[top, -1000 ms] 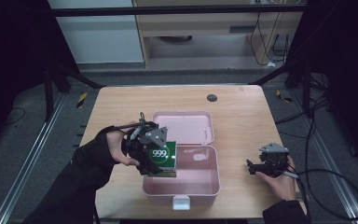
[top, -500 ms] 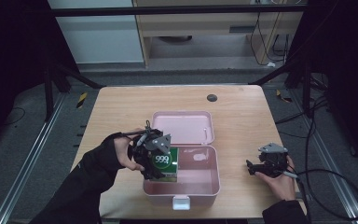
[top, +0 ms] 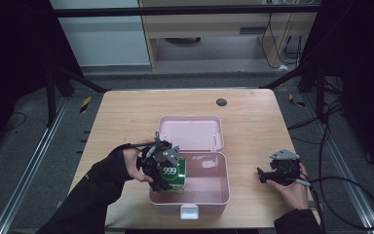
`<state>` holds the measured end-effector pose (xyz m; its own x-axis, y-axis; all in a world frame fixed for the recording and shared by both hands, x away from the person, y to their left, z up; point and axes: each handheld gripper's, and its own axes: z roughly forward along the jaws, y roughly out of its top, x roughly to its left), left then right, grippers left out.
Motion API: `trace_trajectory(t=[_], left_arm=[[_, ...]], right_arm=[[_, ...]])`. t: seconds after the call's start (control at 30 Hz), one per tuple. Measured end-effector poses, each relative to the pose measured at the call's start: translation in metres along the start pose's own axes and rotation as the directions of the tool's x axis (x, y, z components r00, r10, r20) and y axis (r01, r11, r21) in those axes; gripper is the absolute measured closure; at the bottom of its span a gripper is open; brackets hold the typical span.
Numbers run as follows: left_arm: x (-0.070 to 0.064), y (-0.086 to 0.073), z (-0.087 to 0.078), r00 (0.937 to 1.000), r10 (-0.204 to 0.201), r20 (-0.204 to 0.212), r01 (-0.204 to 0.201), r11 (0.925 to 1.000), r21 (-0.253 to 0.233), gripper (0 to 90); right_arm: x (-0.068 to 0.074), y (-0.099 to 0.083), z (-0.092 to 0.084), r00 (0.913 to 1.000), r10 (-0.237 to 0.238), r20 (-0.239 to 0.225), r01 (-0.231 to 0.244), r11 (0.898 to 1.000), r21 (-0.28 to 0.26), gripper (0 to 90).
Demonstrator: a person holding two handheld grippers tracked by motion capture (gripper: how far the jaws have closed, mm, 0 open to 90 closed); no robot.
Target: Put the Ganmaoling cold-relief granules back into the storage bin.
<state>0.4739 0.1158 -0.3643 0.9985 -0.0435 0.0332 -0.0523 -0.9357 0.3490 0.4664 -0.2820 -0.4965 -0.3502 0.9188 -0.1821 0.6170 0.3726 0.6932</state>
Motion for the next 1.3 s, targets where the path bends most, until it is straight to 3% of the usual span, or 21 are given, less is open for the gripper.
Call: trace_trajectory(t=[0.8, 1.03, 1.3], left_arm=[[0.000, -0.010, 0.031, 0.9995, -0.028, 0.014, 0.028, 0.9992, 0.028, 13.6], [-0.001, -0.009, 0.033, 1.0000, -0.006, -0.006, 0.006, 0.9984, 0.056, 12.8], [0.002, -0.012, 0.026, 0.9994, -0.032, -0.012, 0.032, 0.9991, 0.029, 10.8]], right_arm=[[0.001, 0.000, 0.002, 1.0000, -0.006, -0.007, 0.006, 1.000, 0.011, 2.4], [0.001, 0.000, 0.001, 1.0000, -0.007, -0.006, 0.007, 1.000, 0.012, 2.3], [0.000, 0.000, 0.002, 1.0000, -0.005, -0.007, 0.005, 1.000, 0.012, 2.2]])
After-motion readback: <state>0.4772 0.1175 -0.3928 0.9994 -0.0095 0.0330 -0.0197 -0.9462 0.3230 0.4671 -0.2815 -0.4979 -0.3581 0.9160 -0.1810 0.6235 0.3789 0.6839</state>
